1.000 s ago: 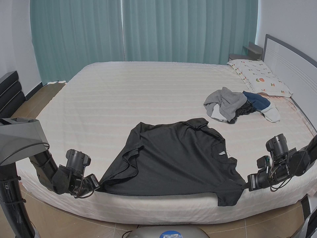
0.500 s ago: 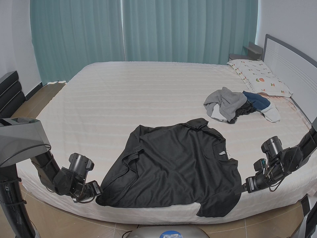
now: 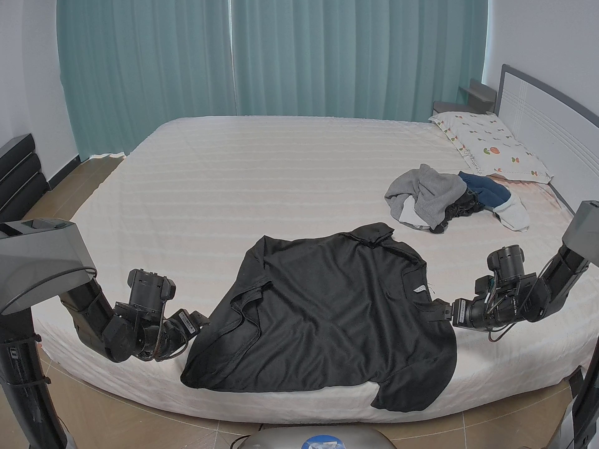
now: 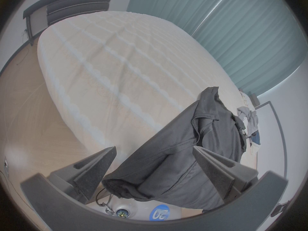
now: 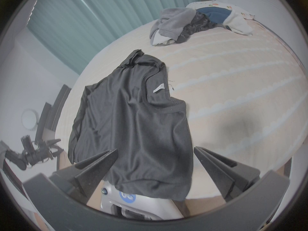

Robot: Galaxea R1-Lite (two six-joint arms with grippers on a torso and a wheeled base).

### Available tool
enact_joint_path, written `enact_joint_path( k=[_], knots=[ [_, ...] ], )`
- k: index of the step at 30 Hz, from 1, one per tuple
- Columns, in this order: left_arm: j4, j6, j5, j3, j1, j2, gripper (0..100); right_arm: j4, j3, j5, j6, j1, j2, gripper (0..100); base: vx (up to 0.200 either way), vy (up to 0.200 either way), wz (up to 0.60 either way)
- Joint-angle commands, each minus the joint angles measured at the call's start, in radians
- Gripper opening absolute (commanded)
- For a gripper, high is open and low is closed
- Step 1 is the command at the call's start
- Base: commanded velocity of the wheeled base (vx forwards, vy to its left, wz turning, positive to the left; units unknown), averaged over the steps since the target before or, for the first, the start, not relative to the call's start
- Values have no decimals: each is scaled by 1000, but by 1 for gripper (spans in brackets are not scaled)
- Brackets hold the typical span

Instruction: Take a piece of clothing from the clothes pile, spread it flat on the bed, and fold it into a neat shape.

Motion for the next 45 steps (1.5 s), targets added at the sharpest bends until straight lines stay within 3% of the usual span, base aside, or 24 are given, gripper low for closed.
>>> enact_joint_path(
  k=[1,2,5,25,26,36,45],
  knots=[
    [-26,-17,-7,-6,5,25,100,-57,-28,0,56,-3,109,100,0,0,0],
    [-34,-19,-9,-8,7,34,100,-86,-49,-1,102,-3,129,100,0,0,0],
    [-45,-19,-9,-8,7,43,100,-111,-75,0,133,-1,156,100,0,0,0],
    [-49,-19,-25,-9,5,48,100,-192,-156,-18,131,-44,270,100,0,0,0],
    [-49,-19,-24,-9,5,48,100,-191,-156,-20,129,-43,270,0,0,0,0],
    [-58,-19,-25,-12,8,60,100,-145,-126,-50,125,-90,219,0,0,0,0],
    [-80,-23,-24,-12,15,70,100,-80,-93,-92,57,-115,176,0,0,0,0]
  ],
)
